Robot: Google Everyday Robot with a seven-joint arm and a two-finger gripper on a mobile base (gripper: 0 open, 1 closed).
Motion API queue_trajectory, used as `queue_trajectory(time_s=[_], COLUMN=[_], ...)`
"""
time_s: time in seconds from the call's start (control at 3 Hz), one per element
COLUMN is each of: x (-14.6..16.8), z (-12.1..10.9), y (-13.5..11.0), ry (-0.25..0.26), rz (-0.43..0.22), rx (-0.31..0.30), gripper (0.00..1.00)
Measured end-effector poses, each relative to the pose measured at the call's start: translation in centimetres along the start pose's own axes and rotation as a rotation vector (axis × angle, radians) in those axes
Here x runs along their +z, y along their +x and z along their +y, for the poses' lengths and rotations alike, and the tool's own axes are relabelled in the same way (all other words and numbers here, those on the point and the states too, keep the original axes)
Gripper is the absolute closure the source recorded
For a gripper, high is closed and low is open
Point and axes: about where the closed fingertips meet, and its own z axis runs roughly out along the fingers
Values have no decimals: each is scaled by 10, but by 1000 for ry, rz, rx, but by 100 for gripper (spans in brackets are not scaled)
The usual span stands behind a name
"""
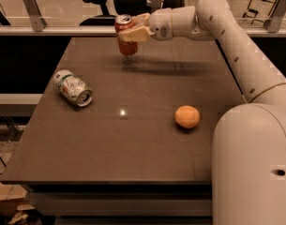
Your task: Pick coke can
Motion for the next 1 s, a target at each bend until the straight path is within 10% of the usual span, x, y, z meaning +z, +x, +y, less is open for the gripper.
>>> queue_trajectory(time_s=[1.0], x=[-24], z=[22], y=[-32], ry=[-13], rz=[0], rx=[-10], gripper=[100])
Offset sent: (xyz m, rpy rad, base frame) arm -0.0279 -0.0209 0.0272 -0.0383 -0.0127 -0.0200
